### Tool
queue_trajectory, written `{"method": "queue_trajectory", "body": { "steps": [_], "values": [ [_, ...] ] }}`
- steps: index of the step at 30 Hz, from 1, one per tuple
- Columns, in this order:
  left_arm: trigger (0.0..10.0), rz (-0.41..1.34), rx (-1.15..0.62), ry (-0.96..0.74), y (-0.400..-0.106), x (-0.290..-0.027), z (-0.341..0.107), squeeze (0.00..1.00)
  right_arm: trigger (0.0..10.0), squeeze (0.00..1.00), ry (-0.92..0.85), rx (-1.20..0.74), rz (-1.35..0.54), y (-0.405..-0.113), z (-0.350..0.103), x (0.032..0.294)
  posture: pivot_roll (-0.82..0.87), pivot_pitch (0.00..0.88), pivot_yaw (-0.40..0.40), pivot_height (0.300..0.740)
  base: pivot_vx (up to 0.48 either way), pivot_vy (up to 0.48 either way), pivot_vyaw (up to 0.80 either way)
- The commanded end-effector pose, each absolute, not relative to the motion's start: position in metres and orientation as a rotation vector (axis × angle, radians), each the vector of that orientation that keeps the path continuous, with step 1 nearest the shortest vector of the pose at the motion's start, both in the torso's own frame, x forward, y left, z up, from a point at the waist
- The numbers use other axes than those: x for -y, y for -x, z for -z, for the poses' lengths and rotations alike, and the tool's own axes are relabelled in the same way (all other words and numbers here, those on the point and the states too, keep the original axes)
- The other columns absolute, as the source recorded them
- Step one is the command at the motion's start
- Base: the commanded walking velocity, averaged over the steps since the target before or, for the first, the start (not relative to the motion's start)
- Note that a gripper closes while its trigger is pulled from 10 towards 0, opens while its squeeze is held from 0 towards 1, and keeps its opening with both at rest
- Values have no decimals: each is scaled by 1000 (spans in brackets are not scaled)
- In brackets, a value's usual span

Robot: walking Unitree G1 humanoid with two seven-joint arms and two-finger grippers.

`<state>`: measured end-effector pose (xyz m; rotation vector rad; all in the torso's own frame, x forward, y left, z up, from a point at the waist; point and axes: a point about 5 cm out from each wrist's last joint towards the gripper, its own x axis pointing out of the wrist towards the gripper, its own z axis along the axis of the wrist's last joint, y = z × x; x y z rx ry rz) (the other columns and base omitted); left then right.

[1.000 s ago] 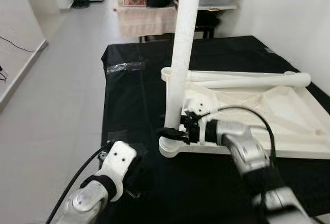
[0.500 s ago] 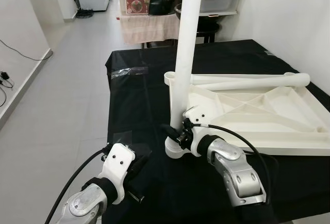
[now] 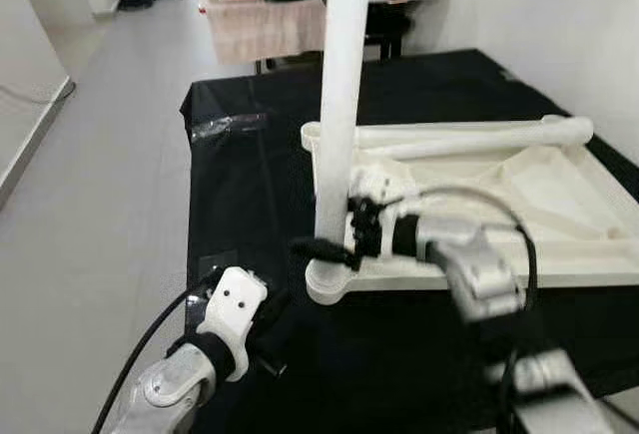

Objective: Building children table

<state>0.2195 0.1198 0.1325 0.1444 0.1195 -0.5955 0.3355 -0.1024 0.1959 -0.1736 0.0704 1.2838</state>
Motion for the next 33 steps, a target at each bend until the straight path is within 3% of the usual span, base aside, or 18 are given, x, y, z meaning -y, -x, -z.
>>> {"method": "queue_trajectory", "body": {
  "steps": [1,4,5,15,19,21,22,23,24,25,33],
  "values": [
    [10000,594,-130,-139,-218,-120,-129,0,7294,0,158,-127,-1382,-339,-187,99,19,60,-33,740,0,0,0],
    [10000,593,-129,-138,-218,-120,-129,0,7294,0,156,-139,-1400,-341,-187,98,19,60,-33,740,0,0,0],
    [10000,593,-128,-137,-218,-119,-129,0,0,0,152,-152,-1409,-343,-186,98,22,61,-34,740,0,0,0],
    [10000,594,-119,-126,-217,-119,-129,0,0,0,143,-146,-1427,-338,-182,111,6,73,-29,740,0,0,0],
    [10000,596,-117,-120,-217,-120,-130,0,0,0,142,-144,-1350,-330,-175,117,-9,83,-25,740,0,0,0],
    [10000,596,-116,-118,-218,-120,-130,0,0,0,125,-151,-1253,-325,-167,117,-10,85,-30,740,0,0,0],
    [10000,595,-115,-117,-218,-121,-130,0,0,0,2,-151,-988,-325,-152,110,-10,88,-28,740,0,0,0],
    [10000,595,-115,-117,-218,-121,-130,0,0,0,2,-151,-988,-325,-152,110,-10,88,-28,740,0,0,0],
    [10000,593,-113,-116,-219,-122,-130,0,0,0,73,-129,-786,-314,-138,107,-10,91,-25,740,0,0,0],
    [10000,593,-113,-120,-219,-124,-130,0,0,0,30,-133,-661,-312,-136,108,-31,81,-7,740,0,0,0],
    [10000,599,-112,-122,-222,-124,-129,0,0,0,41,-182,-664,-317,-128,108,-19,64,-13,740,0,0,0]
  ]
}}
